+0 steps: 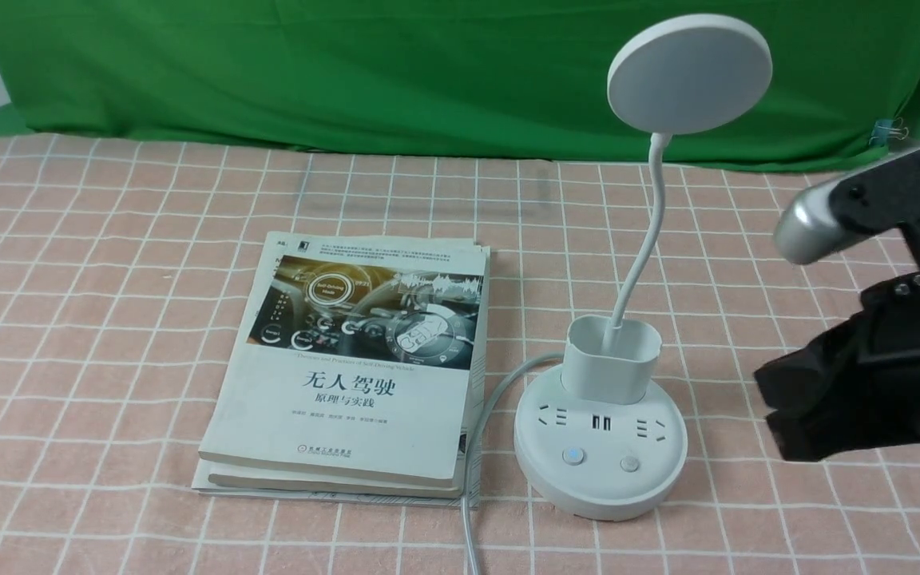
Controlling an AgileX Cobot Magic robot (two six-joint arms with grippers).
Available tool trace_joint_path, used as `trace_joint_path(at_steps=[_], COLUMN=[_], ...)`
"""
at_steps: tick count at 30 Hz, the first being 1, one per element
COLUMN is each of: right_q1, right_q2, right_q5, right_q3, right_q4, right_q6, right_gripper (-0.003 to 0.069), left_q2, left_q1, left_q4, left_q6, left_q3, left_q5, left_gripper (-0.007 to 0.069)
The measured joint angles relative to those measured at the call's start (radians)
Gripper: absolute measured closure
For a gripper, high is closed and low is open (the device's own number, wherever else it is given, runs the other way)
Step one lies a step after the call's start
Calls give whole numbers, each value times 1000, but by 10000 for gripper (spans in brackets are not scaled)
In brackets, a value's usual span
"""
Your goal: Turn off the table lamp on the pink coffee tablecloth by hand.
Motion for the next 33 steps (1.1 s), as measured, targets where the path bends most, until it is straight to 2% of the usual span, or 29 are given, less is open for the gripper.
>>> trace_joint_path(at_steps=[3,11,18,24,33], right_q1=[-52,-298,-438,-446,-446], right_q2=[-101,-556,-905,-1054,-1079], right_q5=[-56,-308,-371,-378,-394], right_q3=[72,514,811,912,912], right_q4=[-32,-41,-42,-42,-49], right_q6=[-2,-3,-3,-3,0], right_gripper=[622,621,619,619,613], left_q2=[0,0,0,0,0], left_q1=[0,0,0,0,0], left_q4=[0,0,0,0,0], left_q6=[0,0,0,0,0], left_q3=[0,0,0,0,0], left_q5=[0,0,0,0,0], left_gripper=[618,618,618,618,618])
